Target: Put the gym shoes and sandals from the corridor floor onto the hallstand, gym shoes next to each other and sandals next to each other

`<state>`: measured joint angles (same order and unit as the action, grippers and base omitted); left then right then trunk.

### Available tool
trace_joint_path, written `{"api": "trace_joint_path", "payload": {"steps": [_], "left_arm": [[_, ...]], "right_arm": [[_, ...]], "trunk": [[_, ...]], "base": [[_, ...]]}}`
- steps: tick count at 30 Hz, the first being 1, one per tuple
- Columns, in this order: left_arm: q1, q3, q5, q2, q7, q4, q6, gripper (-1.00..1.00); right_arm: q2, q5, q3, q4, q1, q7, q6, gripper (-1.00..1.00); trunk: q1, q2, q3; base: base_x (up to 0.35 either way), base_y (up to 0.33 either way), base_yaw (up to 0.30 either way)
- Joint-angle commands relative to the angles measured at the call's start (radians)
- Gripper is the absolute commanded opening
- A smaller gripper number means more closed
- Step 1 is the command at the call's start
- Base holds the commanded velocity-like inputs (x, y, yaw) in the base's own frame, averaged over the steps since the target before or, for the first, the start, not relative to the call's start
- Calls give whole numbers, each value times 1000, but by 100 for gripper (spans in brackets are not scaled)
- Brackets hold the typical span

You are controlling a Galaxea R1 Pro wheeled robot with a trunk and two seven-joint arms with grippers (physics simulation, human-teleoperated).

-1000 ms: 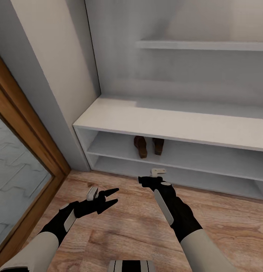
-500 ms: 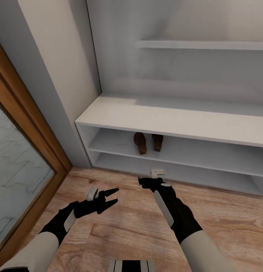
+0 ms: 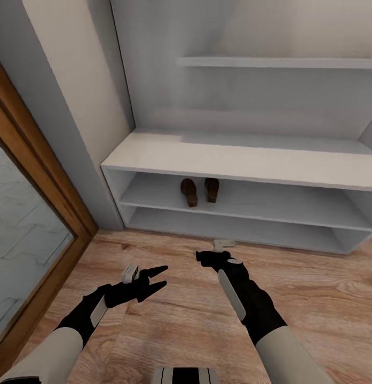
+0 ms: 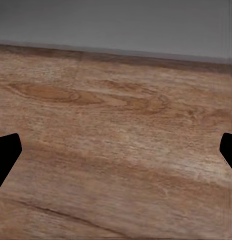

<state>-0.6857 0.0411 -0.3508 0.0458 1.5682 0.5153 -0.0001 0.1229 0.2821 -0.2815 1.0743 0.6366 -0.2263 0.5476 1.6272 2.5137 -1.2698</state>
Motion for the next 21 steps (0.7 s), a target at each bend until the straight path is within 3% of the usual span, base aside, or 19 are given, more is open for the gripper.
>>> {"api": "trace_joint_path", "payload": {"steps": [1, 21], "left_arm": [[0, 0, -1, 0, 3, 0, 0, 100], [-1, 3, 1, 3, 3, 2, 0, 100]], "right_arm": [[0, 10, -2, 1, 1, -10, 3, 100], [-2, 11, 2, 6, 1, -8, 4, 100]], "trunk": [[0, 0, 0], [0, 0, 9]], "base": [[-18, 0, -272], [-2, 0, -285]]}}
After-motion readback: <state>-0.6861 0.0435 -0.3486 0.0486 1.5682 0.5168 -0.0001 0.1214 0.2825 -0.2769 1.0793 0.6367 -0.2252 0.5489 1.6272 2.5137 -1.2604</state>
